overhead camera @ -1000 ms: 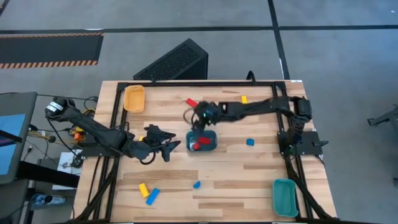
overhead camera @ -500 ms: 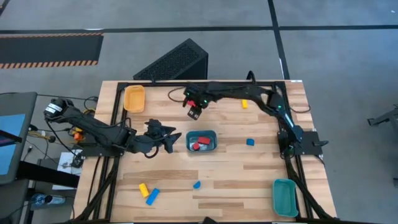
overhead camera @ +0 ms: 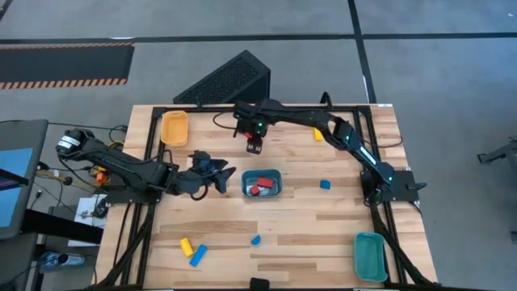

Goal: Sort & place blocks by color
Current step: Put the red block into the blue bin

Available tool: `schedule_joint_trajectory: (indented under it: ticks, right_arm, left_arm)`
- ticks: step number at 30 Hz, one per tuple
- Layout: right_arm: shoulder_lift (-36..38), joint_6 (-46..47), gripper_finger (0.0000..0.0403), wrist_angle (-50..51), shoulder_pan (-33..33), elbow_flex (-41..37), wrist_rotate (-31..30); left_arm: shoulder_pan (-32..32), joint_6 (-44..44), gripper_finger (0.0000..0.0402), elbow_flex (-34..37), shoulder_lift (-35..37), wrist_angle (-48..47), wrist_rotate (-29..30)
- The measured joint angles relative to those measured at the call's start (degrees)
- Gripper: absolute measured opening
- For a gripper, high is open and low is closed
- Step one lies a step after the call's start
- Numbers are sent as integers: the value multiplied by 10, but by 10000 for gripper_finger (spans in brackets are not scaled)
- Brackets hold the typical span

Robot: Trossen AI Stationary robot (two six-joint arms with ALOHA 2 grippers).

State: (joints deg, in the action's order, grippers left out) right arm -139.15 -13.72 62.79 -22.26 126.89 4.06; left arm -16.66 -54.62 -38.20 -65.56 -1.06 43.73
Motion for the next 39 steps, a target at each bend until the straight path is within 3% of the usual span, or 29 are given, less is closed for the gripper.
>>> schedule_joint_trajectory:
  ticks: [5,8,12,16,21,28,32,36,39]
  right_arm:
    - [0,-80,75,31,-24,0,48]
    - [0,-121,14,35,-50,0,113]
    - [0,-128,11,30,-93,0,200]
    - [1,-59,6,5,-136,-11,288]
    - [9,15,3,5,-144,-16,294]
    - [69,-24,3,60,-122,-16,290]
    - [121,-46,2,66,-117,-23,316]
    - [198,-48,2,31,-128,-95,352]
    - [275,-40,1,-28,-137,-197,360]
  left_arm:
    - [2,-5,224,0,0,0,-4]
    - [2,-17,224,0,0,0,-4]
    - [2,-32,224,0,0,0,-4]
    - [2,-60,224,0,0,0,-4]
    - [11,-76,224,0,0,-5,0]
    - [76,-74,224,0,0,-8,-84]
    - [119,-40,224,0,-1,16,-102]
    - [162,3,224,0,-20,88,-123]
    - [190,43,224,-2,-55,164,-156]
